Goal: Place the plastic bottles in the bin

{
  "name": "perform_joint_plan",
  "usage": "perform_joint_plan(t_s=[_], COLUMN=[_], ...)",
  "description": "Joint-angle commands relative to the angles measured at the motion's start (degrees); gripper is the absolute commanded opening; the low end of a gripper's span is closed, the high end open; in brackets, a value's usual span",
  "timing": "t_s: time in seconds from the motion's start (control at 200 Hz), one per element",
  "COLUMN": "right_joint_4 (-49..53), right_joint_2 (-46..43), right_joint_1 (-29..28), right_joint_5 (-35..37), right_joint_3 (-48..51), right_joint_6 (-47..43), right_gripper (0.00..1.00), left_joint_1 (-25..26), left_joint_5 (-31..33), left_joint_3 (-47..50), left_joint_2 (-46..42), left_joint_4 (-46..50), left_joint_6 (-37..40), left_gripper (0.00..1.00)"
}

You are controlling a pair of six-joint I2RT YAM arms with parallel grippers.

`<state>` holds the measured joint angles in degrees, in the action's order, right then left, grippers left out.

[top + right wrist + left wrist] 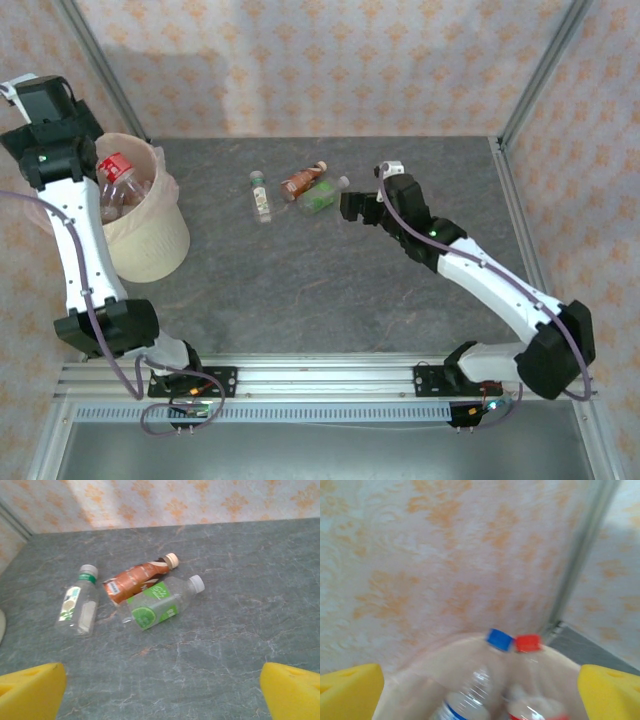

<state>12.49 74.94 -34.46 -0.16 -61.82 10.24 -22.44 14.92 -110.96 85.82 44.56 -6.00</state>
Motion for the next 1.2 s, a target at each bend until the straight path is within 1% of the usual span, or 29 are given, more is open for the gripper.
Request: perform_joint_plan(t_s=[0.0,0.085,0.23,0.355,0.41,0.505,0.555,0.57,0.61,0.686,0.756,0.851,1.036,1.191], right_joint_4=[1.81,1.56,3.05,4.13,4.45,6.00,7.21,7.68,8.48,9.41,9.69,11.97,17.42,25.45], right_joint_2=[4.22,7.19,13.82,20.25,23.21,29.20,32.31,33.20,35.39,39.46,42.79,47.08,54.69,61.66], right_joint_1=[1.28,2.85,6.31,7.29,7.47,7.69,7.74,7.71,7.73,7.70,7.56,7.29,6.45,5.22], right_joint_5=[2.89,1.92,-4.08,-6.86,-7.70,-7.06,-5.99,-5.77,-5.51,-5.74,-5.80,-5.15,-3.08,2.18], right_joint_3=[-2.96,-3.91,-7.40,-11.82,-14.06,-19.55,-22.38,-23.26,-25.34,-28.95,-31.87,-36.91,-47.53,-57.20], right_joint_6=[4.96,8.31,14.33,19.24,21.40,26.28,29.42,30.26,32.30,35.89,38.63,39.90,40.65,42.03], right_gripper=[0.99,0.99,0.99,0.99,0.99,0.99,0.99,0.99,0.99,0.99,0.99,0.99,0.99,0.99], left_joint_1=[4.61,9.09,18.26,27.25,30.30,35.38,37.94,38.65,40.27,41.79,41.93,42.13,42.43,42.61], left_joint_5=[-4.15,-6.08,-6.02,-6.84,-7.93,-11.21,-13.05,-13.49,-13.91,-15.23,-17.34,-19.67,-19.64,-20.08], left_joint_3=[2.12,6.03,12.02,19.34,22.51,29.00,32.38,33.19,35.10,38.06,40.82,44.43,46.42,49.09], left_joint_2=[-2.14,-3.91,-6.89,-10.11,-11.16,-13.13,-13.95,-14.09,-14.49,-15.51,-16.46,-17.26,-17.58,-18.66], left_joint_4=[4.38,2.85,0.75,-3.21,-4.45,-8.31,-10.36,-10.74,-11.31,-12.42,-13.57,-15.63,-14.22,-16.05], left_joint_6=[-8.77,-12.23,-16.66,-19.05,-20.93,-24.09,-24.24,-25.95,-27.41,-28.84,-30.25,-31.00,-29.75,-28.55], left_gripper=[1.00,1.00,1.00,1.00,1.00,1.00,1.00,1.00,1.00,1.00,1.00,1.00,1.00,1.00])
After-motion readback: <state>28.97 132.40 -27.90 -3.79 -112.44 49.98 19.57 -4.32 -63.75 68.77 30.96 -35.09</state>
